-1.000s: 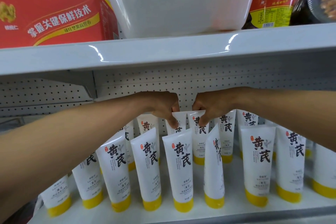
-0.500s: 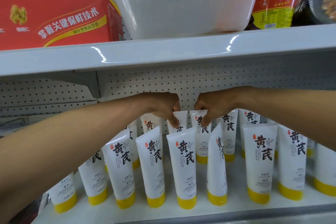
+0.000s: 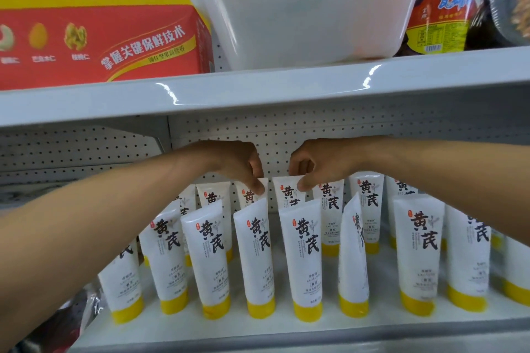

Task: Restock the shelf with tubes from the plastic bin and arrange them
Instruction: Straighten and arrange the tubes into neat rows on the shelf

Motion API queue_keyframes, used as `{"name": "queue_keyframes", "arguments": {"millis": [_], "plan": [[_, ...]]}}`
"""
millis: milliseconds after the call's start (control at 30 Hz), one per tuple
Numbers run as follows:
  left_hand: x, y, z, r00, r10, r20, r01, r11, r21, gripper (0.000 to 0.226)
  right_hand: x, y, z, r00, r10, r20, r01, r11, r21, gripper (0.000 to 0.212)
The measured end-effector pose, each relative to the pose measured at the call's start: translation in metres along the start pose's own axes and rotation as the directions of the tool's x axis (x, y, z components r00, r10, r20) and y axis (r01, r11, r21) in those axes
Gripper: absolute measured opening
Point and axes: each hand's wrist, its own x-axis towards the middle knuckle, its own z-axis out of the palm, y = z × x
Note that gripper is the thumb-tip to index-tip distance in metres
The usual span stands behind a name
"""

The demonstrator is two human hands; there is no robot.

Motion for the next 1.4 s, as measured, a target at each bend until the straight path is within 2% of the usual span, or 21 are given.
{"name": "queue_keyframes", "arguments": {"millis": [167, 433, 567, 733, 833, 967, 1033, 1100, 1167, 1233, 1333, 1400], "plan": [[-0.012, 0.000, -0.002, 0.996, -0.009, -0.091, 0.001, 0.997, -0.082, 0.031, -0.001, -0.009, -0.003, 0.999, -0.002, -0.049, 0.004, 0.999, 0.043, 0.031], [-0.032, 0.001, 0.001, 0.988, -0.014, -0.153, 0.002, 0.997, -0.076, 0.040, -0.015, -0.037, -0.007, 0.994, 0.016, -0.109, -0.013, 1.000, 0.022, 0.037], [-0.057, 0.006, -0.005, 0.966, 0.022, -0.257, -0.060, 0.988, -0.142, 0.034, -0.025, -0.048, -0.007, 0.985, -0.010, -0.170, 0.018, 0.999, 0.047, 0.031], [-0.106, 0.015, -0.002, 0.902, 0.064, -0.428, -0.137, 0.980, -0.143, 0.026, -0.054, -0.067, -0.008, 0.942, -0.021, -0.336, 0.033, 0.999, 0.030, 0.022], [-0.138, 0.020, 0.015, 0.822, 0.063, -0.566, -0.169, 0.976, -0.137, 0.030, -0.077, -0.080, -0.002, 0.848, -0.016, -0.530, 0.033, 0.999, 0.023, 0.020], [-0.178, 0.032, 0.060, 0.596, 0.065, -0.800, -0.305, 0.941, -0.150, 0.023, -0.115, -0.096, 0.028, 0.583, -0.001, -0.812, 0.060, 0.997, 0.042, 0.021], [-0.194, 0.043, 0.085, 0.555, 0.040, -0.831, -0.360, 0.912, -0.197, 0.019, -0.136, -0.102, 0.052, 0.479, 0.050, -0.876, 0.081, 0.992, 0.101, 0.020], [-0.204, 0.054, 0.108, 0.568, -0.005, -0.823, -0.408, 0.867, -0.287, 0.018, -0.154, -0.103, 0.078, 0.433, 0.181, -0.883, 0.095, 0.965, 0.245, 0.020], [-0.208, 0.064, 0.130, 0.608, -0.057, -0.792, -0.408, 0.833, -0.373, 0.019, -0.167, -0.096, 0.104, 0.440, 0.323, -0.838, 0.061, 0.920, 0.387, 0.022], [-0.206, 0.073, 0.150, 0.654, -0.133, -0.744, -0.351, 0.818, -0.455, 0.019, -0.174, -0.085, 0.128, 0.487, 0.425, -0.763, -0.041, 0.884, 0.466, 0.024], [-0.196, 0.085, 0.172, 0.729, -0.232, -0.644, -0.237, 0.797, -0.555, 0.028, -0.179, -0.076, 0.149, 0.589, 0.512, -0.625, -0.211, 0.844, 0.493, 0.036], [-0.188, 0.092, 0.181, 0.768, -0.267, -0.582, -0.134, 0.822, -0.554, 0.040, -0.178, -0.074, 0.153, 0.637, 0.522, -0.568, -0.274, 0.841, 0.466, 0.043]]}}
